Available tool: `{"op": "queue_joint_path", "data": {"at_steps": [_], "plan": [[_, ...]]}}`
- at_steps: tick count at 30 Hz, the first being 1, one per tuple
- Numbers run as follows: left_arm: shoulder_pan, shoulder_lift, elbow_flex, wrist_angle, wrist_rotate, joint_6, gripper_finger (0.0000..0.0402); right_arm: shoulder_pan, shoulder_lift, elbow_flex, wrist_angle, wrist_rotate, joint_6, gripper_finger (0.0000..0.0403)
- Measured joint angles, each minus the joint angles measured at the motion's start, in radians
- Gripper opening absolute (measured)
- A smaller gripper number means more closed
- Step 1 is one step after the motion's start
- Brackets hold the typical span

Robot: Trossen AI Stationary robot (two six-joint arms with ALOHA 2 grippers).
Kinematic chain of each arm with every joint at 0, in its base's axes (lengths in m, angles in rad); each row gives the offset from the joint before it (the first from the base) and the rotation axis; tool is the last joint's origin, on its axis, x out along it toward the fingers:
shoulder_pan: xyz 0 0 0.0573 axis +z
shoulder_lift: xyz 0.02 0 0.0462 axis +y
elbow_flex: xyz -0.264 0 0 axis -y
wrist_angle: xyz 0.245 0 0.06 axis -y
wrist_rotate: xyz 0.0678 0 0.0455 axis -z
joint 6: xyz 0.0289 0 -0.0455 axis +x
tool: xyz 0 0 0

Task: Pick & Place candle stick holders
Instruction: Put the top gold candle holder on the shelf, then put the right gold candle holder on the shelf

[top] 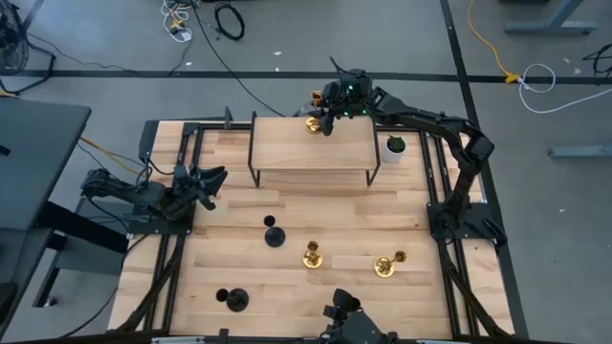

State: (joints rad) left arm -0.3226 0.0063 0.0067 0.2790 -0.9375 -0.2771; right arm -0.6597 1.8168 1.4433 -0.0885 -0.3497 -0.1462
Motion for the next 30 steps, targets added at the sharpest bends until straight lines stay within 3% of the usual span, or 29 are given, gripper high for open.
{"op": "queue_joint_path", "data": {"at_steps": [13, 19, 30], "plan": [[0.0, 0.0, 0.0, 0.0, 0.0, 0.0, 0.0131, 0.003, -0.055, 0.001, -0.09, 0.024, -0.054, 0.0278], [0.0, 0.0, 0.0, 0.0, 0.0, -0.001, 0.0131, 0.007, -0.131, 0.002, -0.225, 0.089, -0.107, 0.0283], [0.0, 0.0, 0.0, 0.0, 0.0, -0.001, 0.0131, 0.044, -0.31, 0.002, -0.551, 0.099, -0.171, 0.0279]]}}
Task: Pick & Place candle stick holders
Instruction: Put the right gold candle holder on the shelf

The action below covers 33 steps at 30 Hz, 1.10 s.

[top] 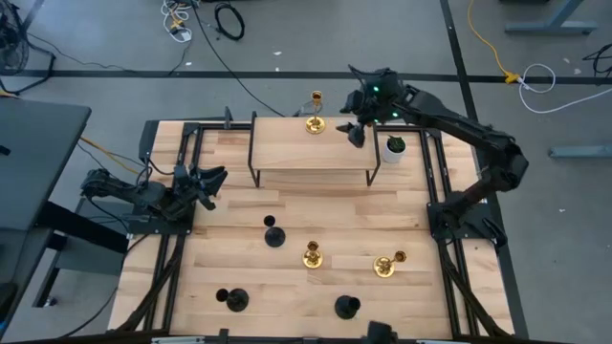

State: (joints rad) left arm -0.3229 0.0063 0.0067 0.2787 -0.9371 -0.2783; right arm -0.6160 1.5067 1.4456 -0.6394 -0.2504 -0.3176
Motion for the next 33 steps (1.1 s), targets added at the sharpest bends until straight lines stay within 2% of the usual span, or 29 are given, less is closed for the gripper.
{"op": "queue_joint_path", "data": {"at_steps": [10, 16, 19, 24, 33], "plan": [[0.0, 0.0, 0.0, 0.0, 0.0, -0.006, 0.0131, 0.101, -0.198, 0.0, -0.356, -0.024, 0.005, 0.0278], [0.0, 0.0, 0.0, 0.0, 0.0, -0.007, 0.0131, 0.21, -0.298, 0.0, -0.522, -0.133, 0.125, 0.0278], [0.0, 0.0, 0.0, 0.0, 0.0, -0.006, 0.0131, 0.279, -0.338, 0.0, -0.589, -0.154, 0.207, 0.0278], [0.0, 0.0, 0.0, 0.0, 0.0, -0.006, 0.0131, 0.426, -0.413, -0.047, -0.601, -0.123, 0.349, 0.0278], [0.0, 0.0, 0.0, 0.0, 0.0, -0.006, 0.0131, 0.73, -0.627, -0.325, -0.463, -0.018, 0.685, 0.0278]]}}
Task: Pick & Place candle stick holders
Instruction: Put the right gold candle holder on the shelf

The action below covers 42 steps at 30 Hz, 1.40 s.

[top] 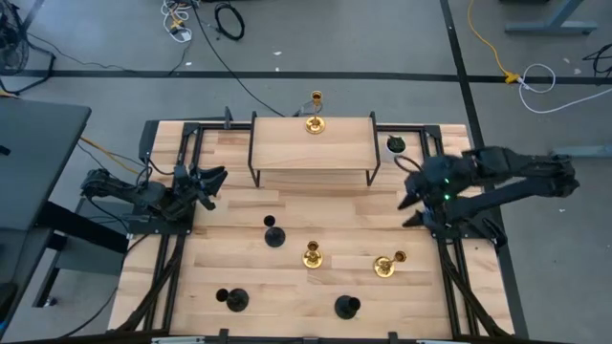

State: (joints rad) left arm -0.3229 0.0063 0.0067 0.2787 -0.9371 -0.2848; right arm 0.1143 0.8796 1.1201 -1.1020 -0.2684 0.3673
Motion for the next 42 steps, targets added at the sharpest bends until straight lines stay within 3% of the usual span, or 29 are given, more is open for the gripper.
{"op": "queue_joint_path", "data": {"at_steps": [6, 14, 28, 42], "plan": [[0.0, 0.0, 0.0, 0.0, 0.0, 0.0, 0.0131, 0.202, -0.113, -0.18, 0.178, 0.029, 0.152, 0.0278], [0.0, 0.0, 0.0, 0.0, 0.0, 0.006, 0.0131, 0.381, -0.174, -0.36, 0.368, 0.1, 0.191, 0.0278], [0.0, 0.0, 0.0, 0.0, 0.0, 0.008, 0.0131, 0.47, -0.175, -0.517, 0.467, 0.148, 0.121, 0.0278], [0.0, 0.0, 0.0, 0.0, 0.0, 0.008, 0.0131, 0.533, -0.175, -0.731, 0.844, 0.138, 0.074, 0.0278]]}}
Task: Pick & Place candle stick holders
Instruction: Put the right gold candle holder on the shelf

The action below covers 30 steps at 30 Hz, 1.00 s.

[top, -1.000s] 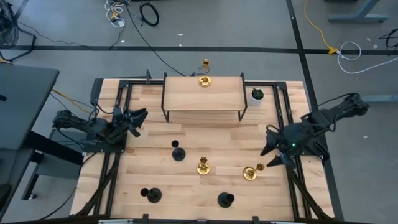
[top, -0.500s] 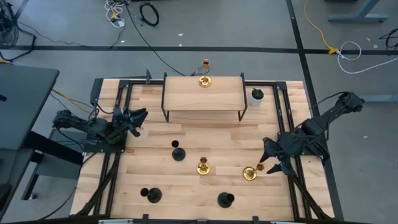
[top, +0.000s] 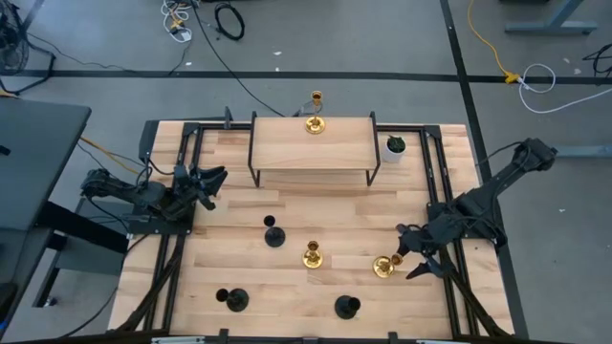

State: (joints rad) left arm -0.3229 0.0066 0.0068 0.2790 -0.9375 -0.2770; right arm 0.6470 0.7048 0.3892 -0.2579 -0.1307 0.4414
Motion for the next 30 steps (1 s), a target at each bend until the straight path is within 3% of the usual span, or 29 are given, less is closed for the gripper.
{"op": "queue_joint_path", "data": {"at_steps": [12, 18, 30], "plan": [[0.0, 0.0, 0.0, 0.0, 0.0, 0.0, 0.0131, 0.0, 0.0, -0.015, 0.029, 0.161, -0.075, 0.0278], [0.0, 0.0, 0.0, 0.0, 0.0, 0.0, 0.0131, 0.003, 0.029, -0.015, 0.073, 0.165, -0.071, 0.0278], [0.0, 0.0, 0.0, 0.0, 0.0, 0.0, 0.0131, 0.003, 0.221, -0.014, 0.182, 0.168, -0.09, 0.0278]]}}
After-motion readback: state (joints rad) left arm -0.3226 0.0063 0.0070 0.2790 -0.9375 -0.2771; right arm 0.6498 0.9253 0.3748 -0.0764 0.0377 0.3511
